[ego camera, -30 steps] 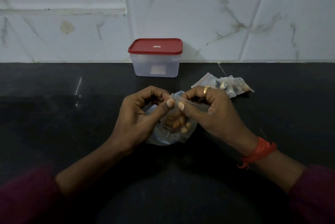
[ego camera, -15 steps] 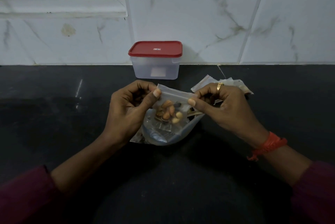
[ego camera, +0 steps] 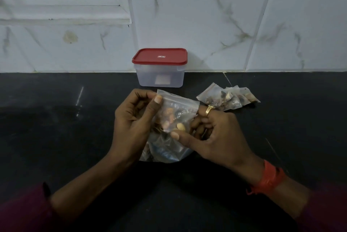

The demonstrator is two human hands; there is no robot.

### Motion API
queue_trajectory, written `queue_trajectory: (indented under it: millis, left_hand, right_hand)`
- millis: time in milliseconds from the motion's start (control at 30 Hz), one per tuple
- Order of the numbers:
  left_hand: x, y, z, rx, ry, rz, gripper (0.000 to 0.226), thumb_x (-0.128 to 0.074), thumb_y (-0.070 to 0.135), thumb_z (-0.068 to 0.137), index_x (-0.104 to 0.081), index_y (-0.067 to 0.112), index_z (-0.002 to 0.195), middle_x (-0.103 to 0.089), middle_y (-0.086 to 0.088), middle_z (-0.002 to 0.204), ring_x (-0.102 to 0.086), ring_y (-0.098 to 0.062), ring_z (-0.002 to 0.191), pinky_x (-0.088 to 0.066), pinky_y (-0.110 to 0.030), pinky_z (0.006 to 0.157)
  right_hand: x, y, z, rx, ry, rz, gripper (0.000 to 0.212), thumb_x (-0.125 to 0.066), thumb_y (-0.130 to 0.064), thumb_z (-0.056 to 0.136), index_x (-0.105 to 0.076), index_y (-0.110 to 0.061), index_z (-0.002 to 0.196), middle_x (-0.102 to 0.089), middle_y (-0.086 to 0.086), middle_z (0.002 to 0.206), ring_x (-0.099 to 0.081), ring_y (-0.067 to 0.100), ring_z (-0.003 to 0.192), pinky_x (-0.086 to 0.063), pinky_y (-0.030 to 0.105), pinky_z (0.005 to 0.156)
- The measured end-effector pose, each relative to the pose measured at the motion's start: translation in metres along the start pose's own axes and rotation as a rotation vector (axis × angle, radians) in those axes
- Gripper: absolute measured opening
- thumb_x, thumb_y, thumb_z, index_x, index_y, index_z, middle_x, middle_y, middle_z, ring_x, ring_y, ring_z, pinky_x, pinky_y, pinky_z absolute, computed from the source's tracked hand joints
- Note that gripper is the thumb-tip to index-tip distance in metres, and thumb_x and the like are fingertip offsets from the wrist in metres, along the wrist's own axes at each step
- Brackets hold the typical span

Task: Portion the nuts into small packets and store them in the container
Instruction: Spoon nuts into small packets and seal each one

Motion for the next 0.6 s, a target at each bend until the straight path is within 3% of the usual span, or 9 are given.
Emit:
queue_trajectory:
  millis: [67,133,267,433,500,600]
  left_hand:
    - [0.001,-0.001,0.0,0.027,0.017,0.0,0.017,-0.063,0.027,0.09,-0.065,0.012,0.097,-0.07,-0.003,0.094,-0.069,-0.019,0.089,-0.057,-0.035,0.076]
    - [0.002,-0.002,0.001,0.059,0.022,-0.048,0.019,-0.064,0.028,0.092,-0.064,0.01,0.097,-0.07,-0.004,0.094,-0.069,-0.021,0.088,-0.059,-0.037,0.074]
    - [0.004,-0.002,0.004,0.034,0.031,-0.055,0.019,-0.068,0.026,0.092,-0.062,0.013,0.104,-0.068,-0.004,0.095,-0.067,-0.022,0.087,-0.06,-0.037,0.076]
    - [0.008,-0.007,0.007,0.0,0.022,0.25,0.022,-0.072,0.016,0.087,-0.061,0.019,0.106,-0.067,0.0,0.098,-0.066,-0.017,0.086,-0.057,-0.031,0.075]
    - [0.01,-0.009,0.006,-0.033,-0.032,0.484,0.023,-0.074,0.023,0.085,-0.06,0.023,0.104,-0.066,0.004,0.097,-0.064,-0.013,0.078,-0.055,-0.025,0.066]
    - [0.015,-0.013,0.006,0.03,-0.024,0.714,0.025,-0.077,0.04,0.08,-0.062,0.029,0.096,-0.066,0.009,0.088,-0.061,-0.008,0.064,-0.052,-0.029,0.058]
  right_hand:
    - [-0.002,0.002,0.0,-0.012,-0.016,0.027,0.025,-0.083,-0.033,0.078,-0.073,-0.013,0.087,-0.073,-0.009,0.073,-0.07,0.008,0.062,-0.05,0.013,0.055]
    - [-0.001,0.005,0.002,-0.059,-0.032,0.089,0.024,-0.082,-0.028,0.08,-0.073,-0.01,0.094,-0.076,-0.005,0.081,-0.073,0.008,0.071,-0.052,0.014,0.062]
    - [0.012,0.013,0.012,-0.145,0.097,0.176,0.02,-0.08,-0.018,0.082,-0.071,-0.027,0.097,-0.077,-0.007,0.085,-0.073,0.006,0.078,-0.057,0.02,0.067]
    - [0.049,0.036,0.031,-0.223,0.311,0.126,0.025,-0.075,-0.027,0.086,-0.071,-0.018,0.109,-0.077,0.002,0.088,-0.074,0.016,0.071,-0.059,0.03,0.059]
    - [0.059,0.057,0.033,-0.292,0.353,0.066,0.026,-0.077,-0.03,0.086,-0.072,-0.02,0.109,-0.077,0.002,0.088,-0.075,0.018,0.072,-0.061,0.036,0.064]
    - [0.062,0.081,0.031,-0.411,0.363,0.005,0.025,-0.079,-0.03,0.084,-0.072,-0.019,0.105,-0.076,0.001,0.082,-0.075,0.015,0.071,-0.062,0.036,0.066]
Point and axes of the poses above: each hand's wrist, its own z-axis towards the middle knuckle, its own x-axis out of the back of the hand, y = z × x, the point moved 2 cm from there along z, towards the middle knuckle
